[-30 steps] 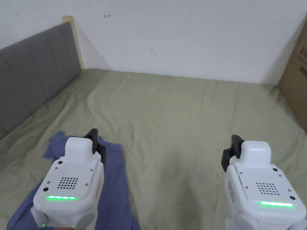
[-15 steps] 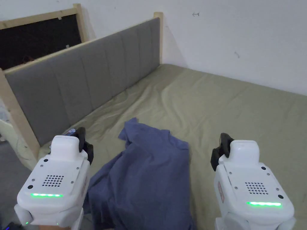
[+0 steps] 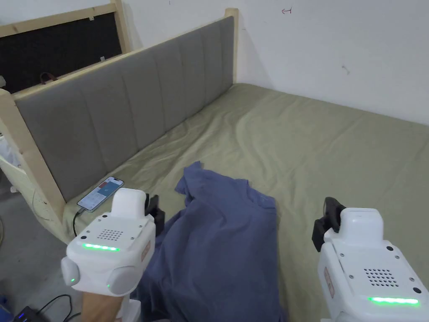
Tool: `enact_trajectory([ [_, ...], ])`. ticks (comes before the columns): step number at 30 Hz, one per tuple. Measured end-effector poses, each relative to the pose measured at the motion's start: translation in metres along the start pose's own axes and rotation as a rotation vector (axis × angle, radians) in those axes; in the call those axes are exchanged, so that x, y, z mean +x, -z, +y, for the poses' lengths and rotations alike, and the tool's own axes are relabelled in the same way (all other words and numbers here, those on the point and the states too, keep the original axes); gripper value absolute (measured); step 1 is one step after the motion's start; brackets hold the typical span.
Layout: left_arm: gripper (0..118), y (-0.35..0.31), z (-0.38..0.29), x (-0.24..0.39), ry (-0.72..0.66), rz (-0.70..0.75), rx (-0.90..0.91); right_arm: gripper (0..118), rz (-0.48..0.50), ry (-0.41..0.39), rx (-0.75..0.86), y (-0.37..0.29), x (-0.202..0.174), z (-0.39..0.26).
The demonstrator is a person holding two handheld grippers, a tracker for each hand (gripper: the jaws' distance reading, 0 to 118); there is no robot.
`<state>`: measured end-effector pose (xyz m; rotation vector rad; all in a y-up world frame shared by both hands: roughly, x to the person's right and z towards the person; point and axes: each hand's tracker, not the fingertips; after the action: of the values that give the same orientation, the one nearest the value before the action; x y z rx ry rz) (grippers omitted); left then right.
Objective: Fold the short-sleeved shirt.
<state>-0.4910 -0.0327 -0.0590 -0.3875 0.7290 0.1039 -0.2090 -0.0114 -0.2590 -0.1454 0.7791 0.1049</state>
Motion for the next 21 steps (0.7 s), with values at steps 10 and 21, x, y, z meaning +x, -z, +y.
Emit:
enact_trajectory([
  [10, 107, 0.111, -0.025, 0.056, -0.04, -0.054, -0.35, 0, -0.121, 0.004, -0.066, -0.005, 0.05, -0.02],
  [21, 61, 0.192, -0.081, 0.098, 0.0, -0.074, -0.675, 0, -0.221, -0.014, -0.162, -0.018, 0.1, -0.045],
])
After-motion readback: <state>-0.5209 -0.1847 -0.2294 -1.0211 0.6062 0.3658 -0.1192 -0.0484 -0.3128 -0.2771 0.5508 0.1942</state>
